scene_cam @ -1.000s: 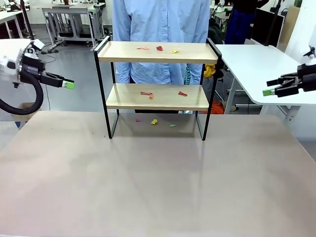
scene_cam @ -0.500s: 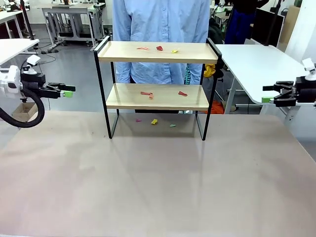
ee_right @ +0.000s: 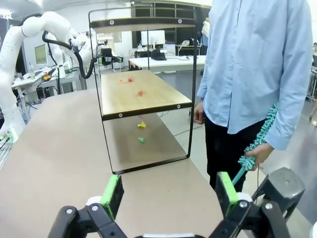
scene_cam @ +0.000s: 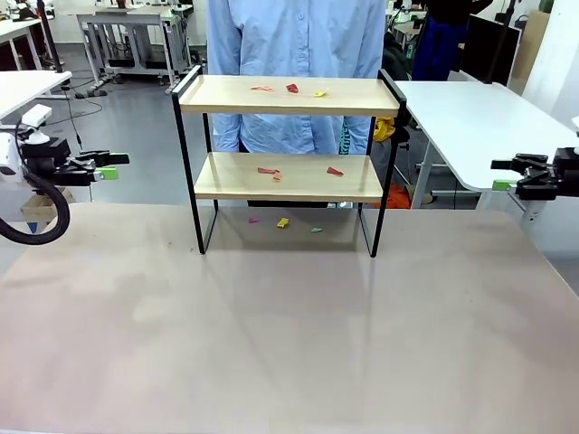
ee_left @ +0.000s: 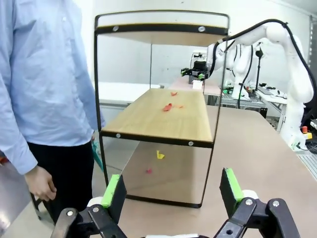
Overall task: Clean the shelf.
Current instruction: Pick up the Duster handed by the human.
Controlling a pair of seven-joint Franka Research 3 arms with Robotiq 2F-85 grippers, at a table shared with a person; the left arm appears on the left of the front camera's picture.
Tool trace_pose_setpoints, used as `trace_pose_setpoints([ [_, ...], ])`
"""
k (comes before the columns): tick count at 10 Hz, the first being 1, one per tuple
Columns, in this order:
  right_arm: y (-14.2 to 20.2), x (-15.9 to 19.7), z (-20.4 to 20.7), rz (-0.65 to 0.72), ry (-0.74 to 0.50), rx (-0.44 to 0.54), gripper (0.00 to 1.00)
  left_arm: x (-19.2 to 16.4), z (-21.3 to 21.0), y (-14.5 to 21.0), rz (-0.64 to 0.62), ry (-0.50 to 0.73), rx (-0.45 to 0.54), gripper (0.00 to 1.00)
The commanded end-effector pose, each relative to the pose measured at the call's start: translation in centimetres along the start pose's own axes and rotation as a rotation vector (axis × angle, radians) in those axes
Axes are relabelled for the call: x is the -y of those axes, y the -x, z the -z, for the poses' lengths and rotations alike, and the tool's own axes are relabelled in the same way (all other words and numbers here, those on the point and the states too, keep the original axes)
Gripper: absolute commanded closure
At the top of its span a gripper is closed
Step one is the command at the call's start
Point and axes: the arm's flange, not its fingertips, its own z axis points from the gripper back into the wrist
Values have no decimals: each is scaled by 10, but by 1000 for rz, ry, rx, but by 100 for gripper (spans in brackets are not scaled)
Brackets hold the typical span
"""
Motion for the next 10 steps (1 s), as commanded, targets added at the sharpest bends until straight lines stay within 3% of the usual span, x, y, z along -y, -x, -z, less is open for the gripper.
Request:
trace_pose_setpoints([
  [1,-8,10,-1,4,-2,53,0,18,-2,-5,81,-5,40,0],
  [10,-7,4,-2,-9,-12,27,0,11,-4,-4,69,6,19,0],
])
